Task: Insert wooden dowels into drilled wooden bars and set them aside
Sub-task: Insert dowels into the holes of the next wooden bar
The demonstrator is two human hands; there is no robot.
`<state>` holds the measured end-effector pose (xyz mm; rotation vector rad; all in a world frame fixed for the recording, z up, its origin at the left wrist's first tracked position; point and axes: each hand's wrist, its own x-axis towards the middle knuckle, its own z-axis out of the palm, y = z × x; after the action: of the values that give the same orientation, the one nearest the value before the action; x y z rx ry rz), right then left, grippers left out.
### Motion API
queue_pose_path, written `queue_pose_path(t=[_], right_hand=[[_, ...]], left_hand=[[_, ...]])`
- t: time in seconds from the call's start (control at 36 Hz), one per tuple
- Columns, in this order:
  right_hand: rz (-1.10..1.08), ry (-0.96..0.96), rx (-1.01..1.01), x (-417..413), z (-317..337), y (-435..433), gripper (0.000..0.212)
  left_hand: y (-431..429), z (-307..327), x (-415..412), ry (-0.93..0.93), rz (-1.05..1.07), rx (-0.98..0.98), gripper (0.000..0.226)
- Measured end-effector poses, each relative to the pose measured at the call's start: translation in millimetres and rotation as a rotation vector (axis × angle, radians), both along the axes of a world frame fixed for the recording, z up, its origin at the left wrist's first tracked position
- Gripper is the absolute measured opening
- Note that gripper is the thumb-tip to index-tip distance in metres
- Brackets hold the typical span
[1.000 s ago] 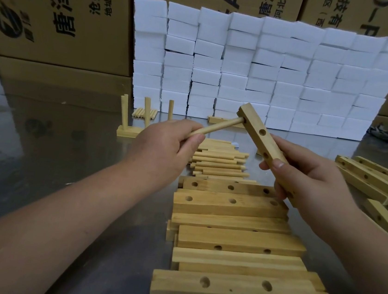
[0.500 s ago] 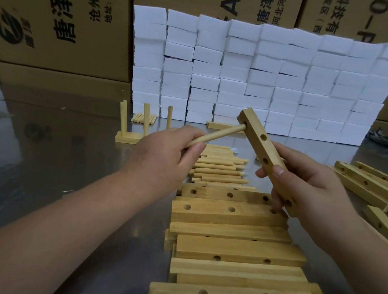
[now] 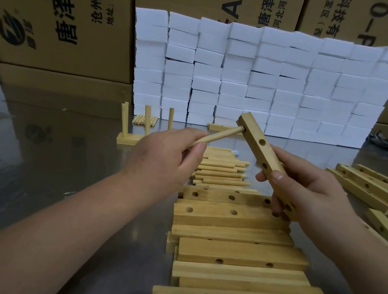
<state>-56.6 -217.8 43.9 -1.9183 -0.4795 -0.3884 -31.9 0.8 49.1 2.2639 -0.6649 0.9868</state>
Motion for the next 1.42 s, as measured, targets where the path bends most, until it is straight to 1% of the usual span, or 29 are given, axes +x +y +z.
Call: queue_pose_path(t=[0.33,0.44,0.5,0.58,0.67,0.72,0.81,0.86,0.94,1.03,1.14,1.19,1.25,1.31,1.36,1.42], right_hand=[[-0.003,0.009,-0.009,-1,0,0,0.041],[0.011,0.007,-0.02,-1,0,0,0.04],[0.018,-0.011,-0.012,-2,0,1,0.039],[0.025,-0.019,0.002,-2,1,0,0.039],[0.036,-0.011,0.009,-4,3,0,0.037],[0.044,-0.001,0.017,-6,5,2,0.034],[0.047,0.0,0.036,-8,5,4,0.039],[0.04,-0.019,0.026,-8,5,4,0.035],[0.044,-0.019,0.032,-9,4,4,0.035],[0.048,-0.015,0.032,-9,4,4,0.041],[0.043,-0.012,0.015,-7,-1,6,0.043],[0.022,-0.033,-0.017,-5,-4,7,0.047],[0.011,-0.046,-0.043,-4,-6,7,0.057],[-0.008,-0.046,-0.027,-2,-7,6,0.062],[-0.06,-0.047,0.024,1,-8,4,0.061],[-0.118,-0.043,0.069,6,-10,2,0.056]], left_hand=[[-1,-3,2,0.051,-0.025,0.001,0.033],[0,-5,4,0.088,-0.025,0.021,0.026],[0,-5,4,0.109,-0.033,0.007,0.028],[-1,-5,3,0.173,-0.074,-0.065,0.037],[-4,-5,3,0.287,-0.14,-0.192,0.024],[-5,-4,3,0.343,-0.18,-0.275,0.022],[-5,-2,5,0.425,-0.231,-0.367,0.029],[-6,0,6,0.518,-0.297,-0.433,0.035],[-4,2,6,0.614,-0.372,-0.488,0.037],[-3,3,7,0.632,-0.387,-0.487,0.037],[-5,2,9,0.596,-0.353,-0.506,0.034],[-4,1,11,0.569,-0.345,-0.527,0.031],[-4,1,13,0.554,-0.331,-0.541,0.027],[-3,0,15,0.567,-0.337,-0.598,0.029],[-2,-2,18,0.58,-0.333,-0.663,0.033],[0,-6,23,0.58,-0.26,-0.637,0.033]])
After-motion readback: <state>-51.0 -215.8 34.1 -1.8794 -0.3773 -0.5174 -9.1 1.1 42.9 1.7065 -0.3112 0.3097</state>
